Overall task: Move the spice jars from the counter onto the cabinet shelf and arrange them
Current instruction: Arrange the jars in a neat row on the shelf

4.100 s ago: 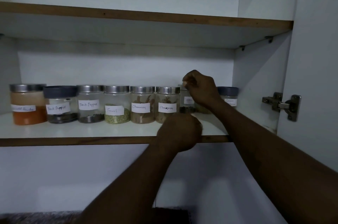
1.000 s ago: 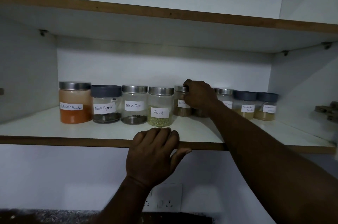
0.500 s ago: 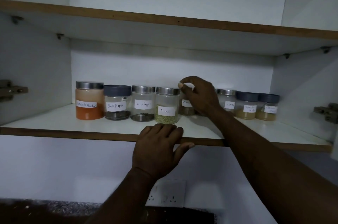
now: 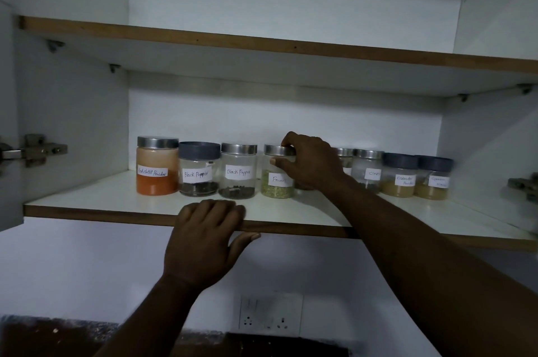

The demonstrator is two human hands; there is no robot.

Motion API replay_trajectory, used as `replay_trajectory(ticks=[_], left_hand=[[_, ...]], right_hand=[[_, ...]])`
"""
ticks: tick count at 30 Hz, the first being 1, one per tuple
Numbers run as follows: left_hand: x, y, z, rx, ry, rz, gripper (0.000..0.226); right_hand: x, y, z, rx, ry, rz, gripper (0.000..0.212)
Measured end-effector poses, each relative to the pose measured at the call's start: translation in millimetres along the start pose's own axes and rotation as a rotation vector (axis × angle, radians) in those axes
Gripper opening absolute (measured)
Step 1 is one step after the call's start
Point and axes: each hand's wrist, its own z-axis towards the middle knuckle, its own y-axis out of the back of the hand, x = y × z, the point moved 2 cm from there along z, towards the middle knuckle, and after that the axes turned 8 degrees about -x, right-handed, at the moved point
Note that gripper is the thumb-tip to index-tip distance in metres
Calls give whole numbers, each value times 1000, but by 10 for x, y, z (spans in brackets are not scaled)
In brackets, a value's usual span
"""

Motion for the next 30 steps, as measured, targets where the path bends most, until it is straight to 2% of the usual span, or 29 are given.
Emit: replay_trajectory(ticks=[11, 23, 30], left_hand=[[50, -153, -73, -121, -1, 36, 49], [40, -164, -79, -141, 0, 35, 49], [55, -194, -99, -132, -1, 36, 49]], right_hand=[[-226, -370, 321, 147, -106, -75, 39], [-247, -627, 414, 140, -148, -155, 30], [-227, -673, 403, 151, -132, -168, 33]])
